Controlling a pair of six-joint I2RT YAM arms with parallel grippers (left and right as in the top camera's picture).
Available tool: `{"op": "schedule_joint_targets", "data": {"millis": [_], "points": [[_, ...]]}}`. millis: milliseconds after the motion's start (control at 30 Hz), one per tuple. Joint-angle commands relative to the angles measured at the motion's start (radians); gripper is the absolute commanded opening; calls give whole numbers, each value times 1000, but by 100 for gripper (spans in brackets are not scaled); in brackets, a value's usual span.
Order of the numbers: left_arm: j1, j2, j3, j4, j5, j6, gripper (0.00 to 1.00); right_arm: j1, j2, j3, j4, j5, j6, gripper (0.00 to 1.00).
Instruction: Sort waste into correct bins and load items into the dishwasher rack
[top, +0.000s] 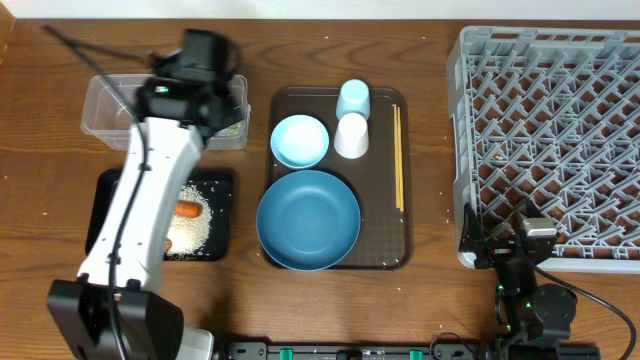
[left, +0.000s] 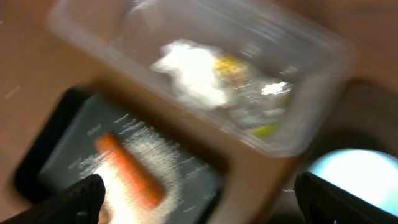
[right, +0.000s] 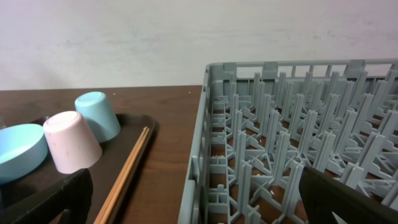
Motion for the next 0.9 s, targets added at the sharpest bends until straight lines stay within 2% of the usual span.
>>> {"op": "schedule_joint_targets", "data": {"millis": [0, 200, 333, 433, 533, 633, 733, 867], "points": [[73, -3, 2, -58, -27, -46, 98, -18, -5, -3, -2, 2, -2, 99], [204, -3, 2, -160, -27, -152, 98, -18, -5, -3, -2, 2, -2, 99], [317, -3, 2, -232, -17, -303, 98, -19, -5, -3, -2, 5, -2, 99], [406, -3, 2, -269, 52, -386, 98, -19, -5, -3, -2, 6, -2, 99], [467, -3, 2, -281, 138, -387, 98, -18, -5, -3, 9, -17, 24, 99], [511, -3, 2, -308, 158, -386, 98, -17, -5, -3, 96, -161, 216, 99], [532, -3, 2, -328, 158, -386, 98, -16, -5, -3, 159, -383, 499, 99], [536, -3, 2, -328, 158, -386, 98, -16, -5, -3, 217, -417, 819, 99]]}}
